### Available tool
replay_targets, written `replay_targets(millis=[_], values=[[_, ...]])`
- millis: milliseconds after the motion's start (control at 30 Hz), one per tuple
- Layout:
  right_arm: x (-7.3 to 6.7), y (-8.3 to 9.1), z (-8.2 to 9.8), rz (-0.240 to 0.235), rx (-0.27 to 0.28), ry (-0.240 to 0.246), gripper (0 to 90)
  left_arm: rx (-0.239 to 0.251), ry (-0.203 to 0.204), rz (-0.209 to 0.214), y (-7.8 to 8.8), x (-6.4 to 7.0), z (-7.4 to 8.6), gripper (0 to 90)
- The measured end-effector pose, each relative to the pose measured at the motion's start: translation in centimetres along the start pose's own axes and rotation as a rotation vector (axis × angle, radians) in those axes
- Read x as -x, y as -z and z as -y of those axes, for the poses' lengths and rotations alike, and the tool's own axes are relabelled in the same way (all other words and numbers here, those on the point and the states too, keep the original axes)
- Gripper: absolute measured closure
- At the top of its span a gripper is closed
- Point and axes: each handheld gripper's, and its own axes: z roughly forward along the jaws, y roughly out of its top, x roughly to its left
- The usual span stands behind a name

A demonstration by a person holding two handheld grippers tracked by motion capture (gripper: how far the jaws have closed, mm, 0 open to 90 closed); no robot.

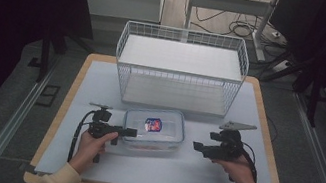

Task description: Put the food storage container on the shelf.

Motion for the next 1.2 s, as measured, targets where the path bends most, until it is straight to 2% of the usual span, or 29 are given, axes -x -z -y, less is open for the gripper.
replay_targets(millis=[200, 300, 467, 600, 700, 767, 1033, 1067, 1100, 1200], values=[[-0.1, -1.1, -1.1, -0.021, -0.009, -0.022, 14.6, 0.002, -0.003, 0.001, 0.0, 0.0, 0.0, 22.0], [-0.6, -2.2, -2.1, -0.042, -0.02, -0.017, 14.8, 0.003, -0.004, 0.002, 0.0, 0.0, 0.0, 22.0], [-1.2, -3.3, -2.9, -0.042, -0.037, -0.017, 14.8, 0.002, -0.006, 0.001, 0.0, 0.0, 0.0, 22.0], [-1.9, -4.1, -4.0, -0.032, -0.063, -0.035, 14.8, 0.001, -0.006, 0.001, 0.0, 0.0, 0.0, 22.1], [-1.9, -4.5, -4.6, -0.035, -0.071, -0.046, 15.1, 0.001, -0.011, 0.002, 0.0, -0.1, 0.0, 22.1], [-1.7, -5.3, -5.3, -0.043, -0.099, -0.08, 15.6, 0.0, -0.008, 0.004, 0.0, -0.1, 0.0, 22.2], [-1.1, -7.3, -5.5, -0.059, -0.166, -0.092, 16.0, -0.001, -0.011, 0.004, 0.0, -0.1, 0.0, 22.1], [-1.1, -7.5, -5.4, -0.067, -0.175, -0.099, 15.8, -0.001, -0.011, 0.004, 0.0, -0.1, 0.0, 22.1], [-0.8, -7.8, -5.4, -0.097, -0.182, -0.135, 16.1, -0.001, -0.01, 0.004, 0.0, -0.1, 0.0, 22.1], [-0.6, -8.1, -5.5, -0.124, -0.194, -0.163, 16.1, -0.001, -0.011, 0.004, 0.0, -0.1, 0.0, 22.2]])
